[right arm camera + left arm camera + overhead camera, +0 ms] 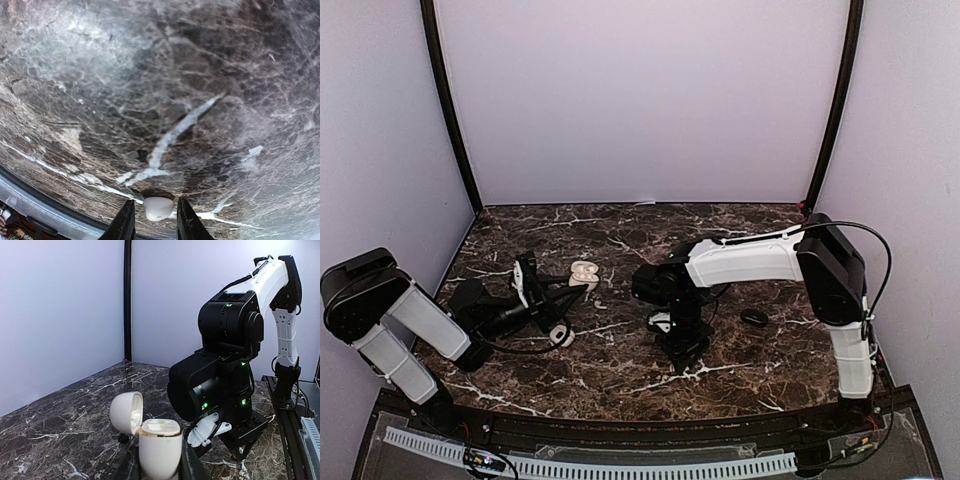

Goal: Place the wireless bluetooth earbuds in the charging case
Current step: Pick up the left earbud from the center of the board.

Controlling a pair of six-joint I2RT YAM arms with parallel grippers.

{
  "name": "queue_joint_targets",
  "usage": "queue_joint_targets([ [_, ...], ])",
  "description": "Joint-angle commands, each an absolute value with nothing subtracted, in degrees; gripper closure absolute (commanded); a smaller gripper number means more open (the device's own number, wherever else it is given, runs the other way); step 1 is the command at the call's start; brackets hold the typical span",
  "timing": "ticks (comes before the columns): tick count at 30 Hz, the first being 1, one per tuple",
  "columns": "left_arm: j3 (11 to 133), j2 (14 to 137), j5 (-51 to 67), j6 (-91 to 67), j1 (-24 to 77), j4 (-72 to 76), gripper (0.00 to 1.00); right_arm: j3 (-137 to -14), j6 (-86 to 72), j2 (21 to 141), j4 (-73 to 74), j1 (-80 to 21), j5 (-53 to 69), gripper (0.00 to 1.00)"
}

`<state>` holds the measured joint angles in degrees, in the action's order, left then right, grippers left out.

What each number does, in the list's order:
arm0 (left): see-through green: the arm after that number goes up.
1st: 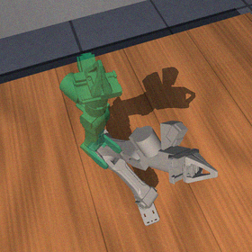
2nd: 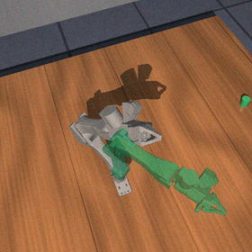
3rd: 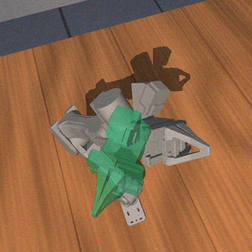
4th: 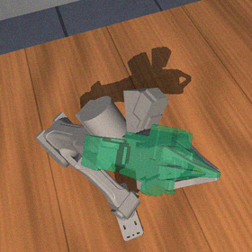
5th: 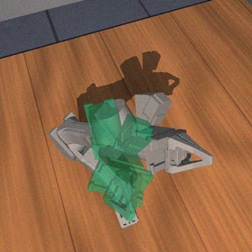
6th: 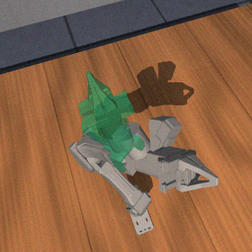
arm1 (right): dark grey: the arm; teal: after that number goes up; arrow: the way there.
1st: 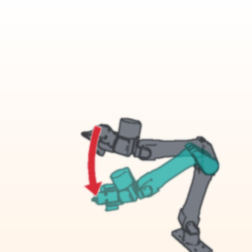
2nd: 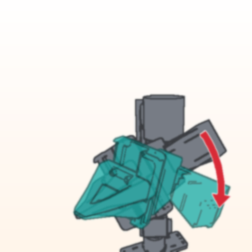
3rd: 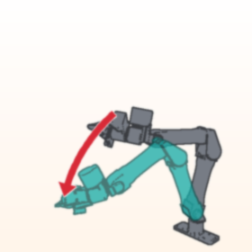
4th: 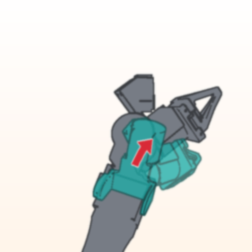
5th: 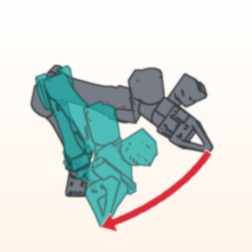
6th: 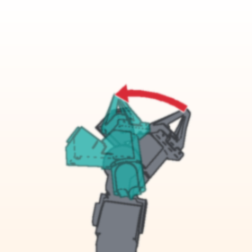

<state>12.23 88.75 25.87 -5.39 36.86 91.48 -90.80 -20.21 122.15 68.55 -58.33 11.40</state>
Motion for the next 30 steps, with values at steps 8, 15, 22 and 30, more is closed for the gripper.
queue_joint_targets([
  [8, 11.87, 86.58, 26.01, -5.68, 36.49, 91.58, 0.88, -90.94, -20.04, 123.05, 67.79, -58.03, 11.25, 0.77],
  [15, 11.91, 86.57, 26.02, -5.55, 36.53, 91.42, 0.88, -90.57, -20.04, 122.63, 67.51, -58.01, 10.87, 0.85],
  [22, 12.04, 86.92, 26.01, -5.54, 36.53, 91.41, 0.88, -90.61, -20.21, 121.41, 66.77, -58.01, 10.98, 0.88],
  [30, 12.08, 86.75, 26.1, -5.36, 36.53, 91.15, 0.88, -90.23, -20.25, 118.53, 64.37, -58.01, 10.4, 0.92],
])
